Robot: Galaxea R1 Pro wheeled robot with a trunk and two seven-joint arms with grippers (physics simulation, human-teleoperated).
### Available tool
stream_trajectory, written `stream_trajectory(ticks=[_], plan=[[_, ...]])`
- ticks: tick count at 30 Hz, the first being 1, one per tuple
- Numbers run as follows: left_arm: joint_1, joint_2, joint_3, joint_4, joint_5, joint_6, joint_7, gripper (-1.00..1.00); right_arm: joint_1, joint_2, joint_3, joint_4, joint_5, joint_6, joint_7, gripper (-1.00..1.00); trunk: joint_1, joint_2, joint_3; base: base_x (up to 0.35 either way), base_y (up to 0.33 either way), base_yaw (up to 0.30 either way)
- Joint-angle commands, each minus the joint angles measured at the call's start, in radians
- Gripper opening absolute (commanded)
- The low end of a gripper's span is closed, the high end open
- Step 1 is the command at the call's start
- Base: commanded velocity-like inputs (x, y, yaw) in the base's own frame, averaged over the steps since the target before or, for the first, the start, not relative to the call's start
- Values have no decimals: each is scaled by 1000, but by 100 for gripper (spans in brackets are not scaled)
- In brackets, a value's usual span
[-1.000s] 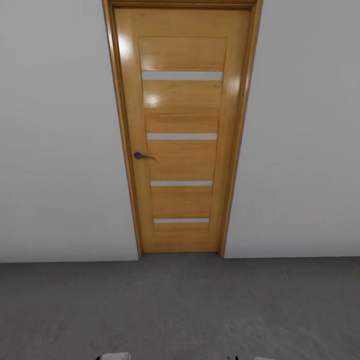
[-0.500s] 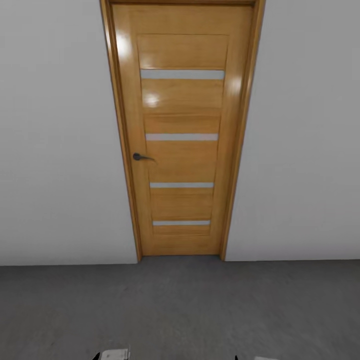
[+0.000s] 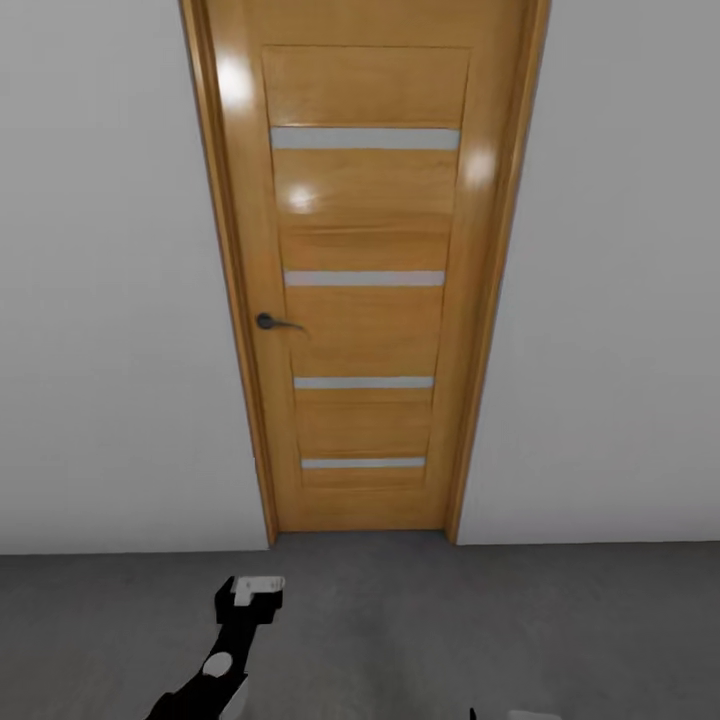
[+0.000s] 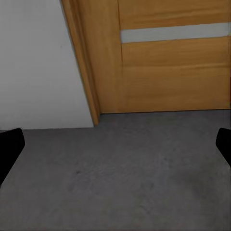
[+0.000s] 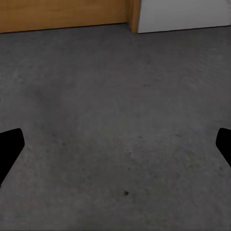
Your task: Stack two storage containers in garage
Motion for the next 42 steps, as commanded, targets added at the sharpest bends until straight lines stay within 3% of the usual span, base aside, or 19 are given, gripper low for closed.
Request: stream_trajectory(ticks=[1, 9, 16, 21, 24, 32, 35, 39, 42], plan=[[-26, -11, -8, 1, -3, -2, 10, 100, -1, 1, -4, 1, -3, -4, 2, 100, 1, 0, -1, 341, 0, 0], [-124, -50, -7, 2, -22, 1, 13, 100, -3, 1, -2, 3, -2, -3, 2, 100, 1, 0, -1, 341, -17, 0], [-135, -58, -8, -15, -23, -3, 12, 100, -4, 2, 6, 4, 15, -2, 2, 100, 1, 0, -1, 341, -101, 0], [-136, -55, -10, -158, -31, -2, 44, 100, -4, 3, 10, 6, 25, -2, 1, 100, 1, 0, -1, 283, -32, 0], [-133, -47, -9, -216, -55, -2, 112, 100, -5, 2, 9, 8, 25, -1, 1, 100, 1, 0, -1, 162, -8, 0], [-136, -54, -18, -163, -99, -5, 154, 100, -3, 3, 12, 10, 27, -2, 1, 100, 1, 0, -1, 196, -2, 0], [-140, -43, -24, -146, -100, -4, 157, 100, -2, 4, 13, 11, 28, -2, 0, 100, 1, 0, -1, 317, 0, 0], [-163, 9, -24, -97, -97, -6, 158, 100, 0, 2, 13, 11, 28, -2, 0, 100, 1, 0, -1, 337, 0, 0], [-178, 23, -29, -34, -101, -9, 153, 100, 2, 2, 13, 11, 28, -1, 0, 100, 1, 0, -1, 340, 0, 0]])
